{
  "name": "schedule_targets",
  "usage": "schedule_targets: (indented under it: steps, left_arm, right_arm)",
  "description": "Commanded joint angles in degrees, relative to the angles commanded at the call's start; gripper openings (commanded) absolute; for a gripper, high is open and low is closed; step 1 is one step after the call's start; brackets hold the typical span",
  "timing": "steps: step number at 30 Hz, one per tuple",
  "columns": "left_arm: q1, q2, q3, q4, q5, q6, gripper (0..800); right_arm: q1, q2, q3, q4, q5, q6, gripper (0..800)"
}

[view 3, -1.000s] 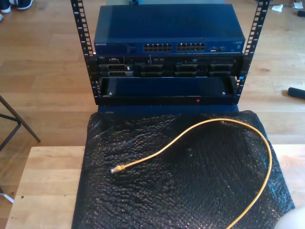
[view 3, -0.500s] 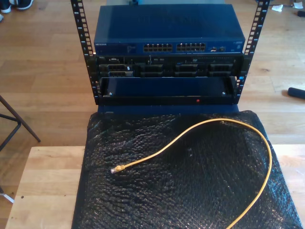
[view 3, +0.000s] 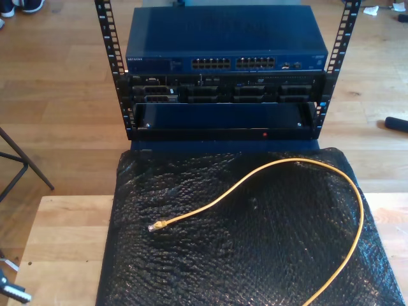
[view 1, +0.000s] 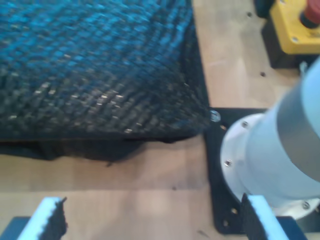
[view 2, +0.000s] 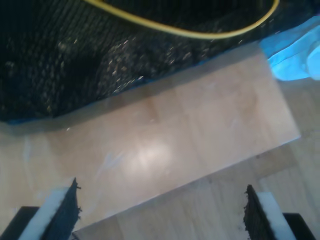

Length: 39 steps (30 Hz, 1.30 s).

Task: Grab the cable and plug it in

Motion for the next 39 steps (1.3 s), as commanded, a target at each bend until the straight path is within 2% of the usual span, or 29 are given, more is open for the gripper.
schedule_targets:
  steps: [4, 8, 16, 21, 30, 39]
  left_arm:
    - [0.0, 0.0, -1.5, -3.8, 0.1, -0.7, 800]
    - [-1.4, 0.4, -1.6, -7.0, -0.2, -2.1, 800]
    - [-2.0, 0.7, -1.3, -9.8, -2.6, -6.8, 800]
    - [-2.1, 2.8, -1.1, -9.8, -2.8, -6.8, 800]
    - [-2.1, 5.1, -1.1, -9.8, -3.2, -7.9, 800]
    - [-2.1, 5.8, -1.1, -9.8, -3.3, -8.5, 800]
  right_arm:
    - [3.1, 0.6, -2.3, 0.6, 0.4, 3.0, 778]
    - [5.0, 0.7, -2.7, 4.2, 0.4, 5.5, 778]
    - [11.8, 3.3, -4.1, 6.5, 0.1, 10.3, 779]
    - [15.6, 4.4, -5.9, 6.7, -0.1, 12.5, 781]
    - [25.0, 6.5, -7.5, 6.8, -4.4, 16.9, 781]
    - [36.7, 7.8, -7.7, 6.7, -12.0, 22.3, 781]
